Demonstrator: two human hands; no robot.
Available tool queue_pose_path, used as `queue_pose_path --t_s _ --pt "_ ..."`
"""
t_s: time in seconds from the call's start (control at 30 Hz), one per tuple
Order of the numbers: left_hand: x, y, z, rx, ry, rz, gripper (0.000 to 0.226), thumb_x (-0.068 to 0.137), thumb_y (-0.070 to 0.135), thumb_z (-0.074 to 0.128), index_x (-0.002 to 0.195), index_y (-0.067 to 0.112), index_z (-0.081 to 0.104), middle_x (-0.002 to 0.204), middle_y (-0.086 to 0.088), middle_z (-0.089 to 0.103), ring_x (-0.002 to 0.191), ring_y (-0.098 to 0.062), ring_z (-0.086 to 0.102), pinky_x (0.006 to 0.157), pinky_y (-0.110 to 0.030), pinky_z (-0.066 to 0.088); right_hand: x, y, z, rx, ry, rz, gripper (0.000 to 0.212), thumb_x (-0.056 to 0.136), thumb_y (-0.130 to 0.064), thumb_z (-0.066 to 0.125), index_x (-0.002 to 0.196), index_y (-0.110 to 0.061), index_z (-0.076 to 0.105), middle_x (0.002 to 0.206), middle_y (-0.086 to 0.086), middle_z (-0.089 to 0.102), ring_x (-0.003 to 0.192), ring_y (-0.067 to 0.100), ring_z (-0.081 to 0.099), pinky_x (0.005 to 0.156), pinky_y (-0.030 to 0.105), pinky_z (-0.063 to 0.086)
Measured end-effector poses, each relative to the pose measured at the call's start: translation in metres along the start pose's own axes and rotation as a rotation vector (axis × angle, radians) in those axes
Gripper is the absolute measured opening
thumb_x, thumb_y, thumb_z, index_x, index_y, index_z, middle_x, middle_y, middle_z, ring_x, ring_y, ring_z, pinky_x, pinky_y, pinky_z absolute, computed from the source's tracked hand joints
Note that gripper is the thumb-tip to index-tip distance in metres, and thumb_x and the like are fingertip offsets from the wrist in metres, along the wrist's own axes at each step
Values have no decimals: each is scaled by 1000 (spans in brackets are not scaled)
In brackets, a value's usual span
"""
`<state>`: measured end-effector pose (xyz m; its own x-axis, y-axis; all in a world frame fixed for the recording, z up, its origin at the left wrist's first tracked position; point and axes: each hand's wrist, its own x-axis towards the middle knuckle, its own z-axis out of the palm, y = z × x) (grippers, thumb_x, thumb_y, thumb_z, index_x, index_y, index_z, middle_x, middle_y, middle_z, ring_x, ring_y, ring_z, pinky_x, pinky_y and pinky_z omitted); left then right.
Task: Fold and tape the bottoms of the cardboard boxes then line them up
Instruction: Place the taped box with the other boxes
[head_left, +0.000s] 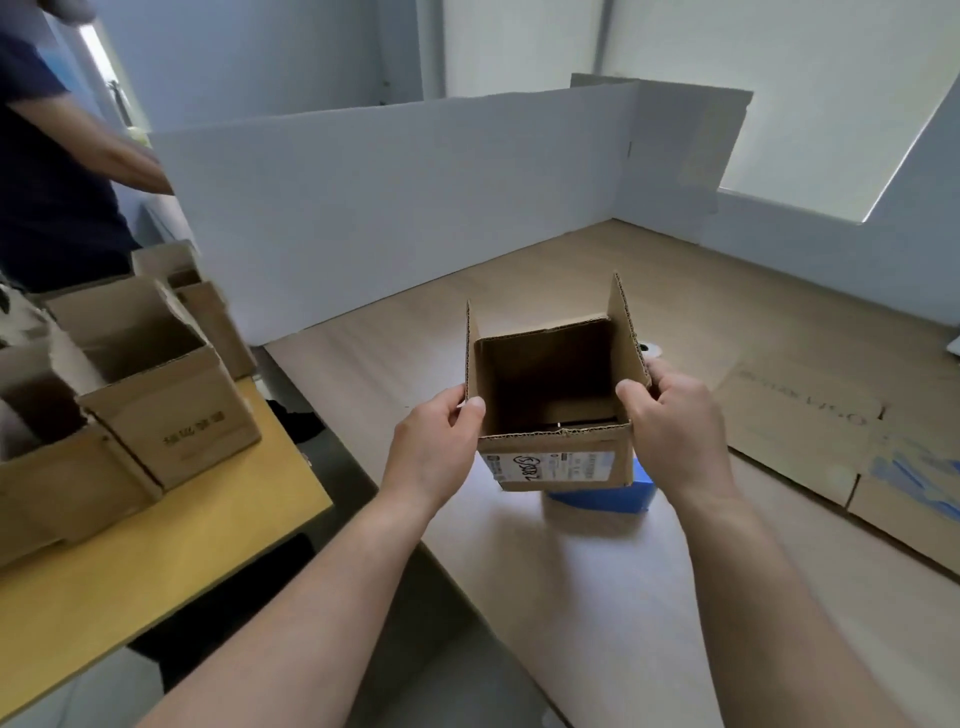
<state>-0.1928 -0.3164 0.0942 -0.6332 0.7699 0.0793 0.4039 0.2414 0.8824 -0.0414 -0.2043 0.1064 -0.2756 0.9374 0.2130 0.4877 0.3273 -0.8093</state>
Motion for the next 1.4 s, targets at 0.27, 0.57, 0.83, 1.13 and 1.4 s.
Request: queue_pose_path --t_s 0.27,0.57,0.83,1.13,1.4 --pt "23 -51 -86 133 151 -18 19 101 28 39 93 24 56 76 9 56 75 -12 54 60 -26 50 5 -49 94 143 -186 -70 16 87 -9 52 81 -14 65 69 5 62 66 24 55 62 33 45" --pt "11 -109 -163 209 345 -254 43 100 33 40 140 18 47 139 -1 52 130 -19 45 104 -29 37 -12 -97 188 201 -427 -144 18 96 -14 50 90 -28 61 83 -2 68 80 13 65 66 31 55" --pt "-43 -143 -192 204 540 -496 44 99 36 40 141 22 45 133 -1 58 121 -21 52 99 -31 41 -47 -113 239 148 -671 -275 27 95 -20 54 121 -16 62 96 -6 68 85 8 63 61 15 52" --pt "-122 -160 -223 228 776 -682 36 100 29 42 124 9 59 126 -11 61 99 -22 50 80 -27 34 -119 -135 267 169 -1006 -344 48 94 -26 56 140 -29 42 120 -12 55 97 1 51 80 23 52" --pt "-173 -196 -305 222 861 -740 34 100 24 43 103 -7 58 115 -28 60 84 -27 41 72 -27 25 -195 -190 316 175 -1124 -386 54 96 -24 54 145 -27 33 141 -7 47 126 11 47 92 29 50"
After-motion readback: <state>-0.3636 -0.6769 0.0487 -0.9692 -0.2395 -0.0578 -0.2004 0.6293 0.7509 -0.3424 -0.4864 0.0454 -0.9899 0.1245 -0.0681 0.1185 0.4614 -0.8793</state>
